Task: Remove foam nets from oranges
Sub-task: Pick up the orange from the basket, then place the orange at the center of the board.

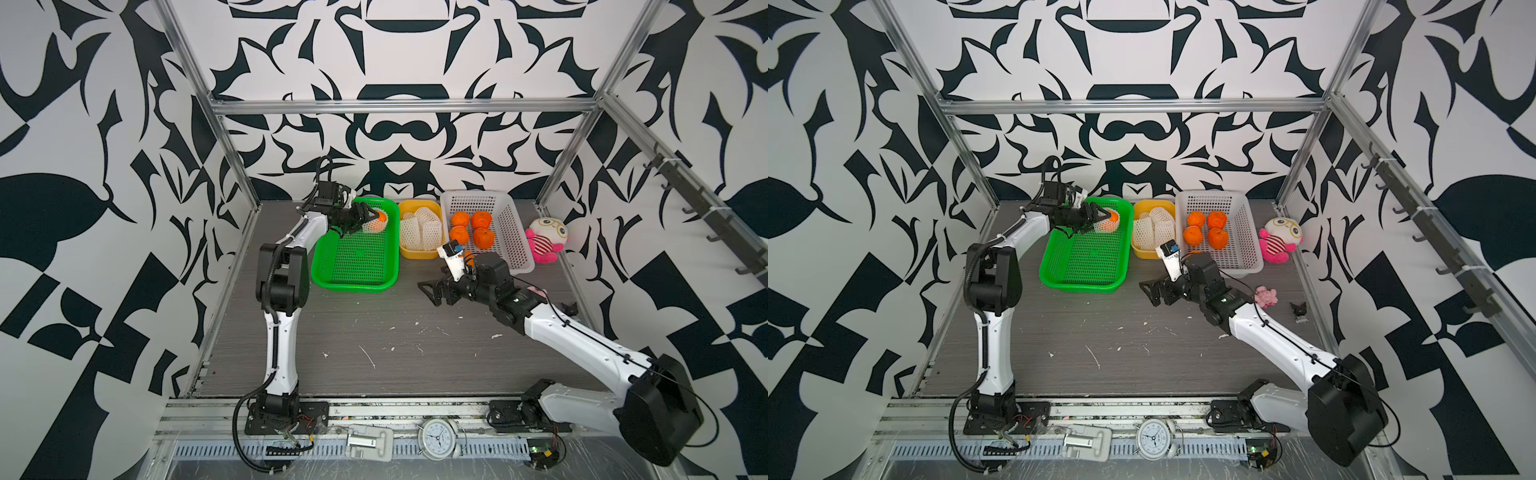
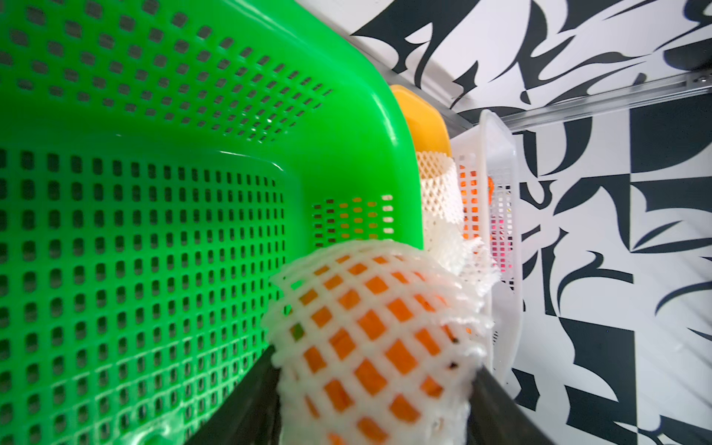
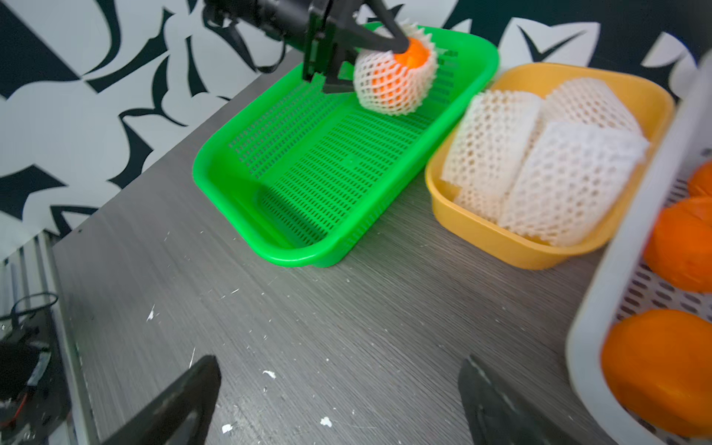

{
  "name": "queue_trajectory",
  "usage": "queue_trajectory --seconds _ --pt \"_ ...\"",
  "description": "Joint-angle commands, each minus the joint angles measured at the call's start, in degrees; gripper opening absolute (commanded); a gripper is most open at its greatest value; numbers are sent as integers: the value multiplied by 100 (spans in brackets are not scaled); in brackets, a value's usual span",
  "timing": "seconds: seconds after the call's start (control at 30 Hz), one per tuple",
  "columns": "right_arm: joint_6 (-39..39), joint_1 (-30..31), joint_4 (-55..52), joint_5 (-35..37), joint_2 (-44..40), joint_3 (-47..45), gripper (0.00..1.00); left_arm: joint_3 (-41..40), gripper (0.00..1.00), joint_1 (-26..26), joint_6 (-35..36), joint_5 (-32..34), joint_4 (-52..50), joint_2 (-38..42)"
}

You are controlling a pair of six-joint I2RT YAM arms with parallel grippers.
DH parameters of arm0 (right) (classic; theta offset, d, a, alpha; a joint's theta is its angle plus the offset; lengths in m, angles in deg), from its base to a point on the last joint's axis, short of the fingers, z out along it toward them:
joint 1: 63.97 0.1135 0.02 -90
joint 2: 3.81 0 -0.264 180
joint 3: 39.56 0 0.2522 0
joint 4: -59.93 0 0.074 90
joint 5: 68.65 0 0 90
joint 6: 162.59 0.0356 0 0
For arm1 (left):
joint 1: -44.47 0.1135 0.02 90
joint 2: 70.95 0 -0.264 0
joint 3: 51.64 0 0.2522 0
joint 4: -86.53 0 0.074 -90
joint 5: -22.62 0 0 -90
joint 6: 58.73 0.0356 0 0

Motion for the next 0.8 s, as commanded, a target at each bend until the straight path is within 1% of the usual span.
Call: queue_trajectory --seconds 0.0,0.2,0.5,0.77 --pt "-747 208 397 -84 -161 21 100 -436 61 -5 -216 -240 214 539" --pt "-1206 491 111 -229 -227 73 100 -1477 60 -95 -417 -366 441 1374" --pt "-1924 887 -422 -102 -521 -43 99 -2623 60 -394 -529 -473 553 2392" --pt "-1902 1210 -844 295 -1044 -180 98 -3465 59 -725 -546 -496 618 3269"
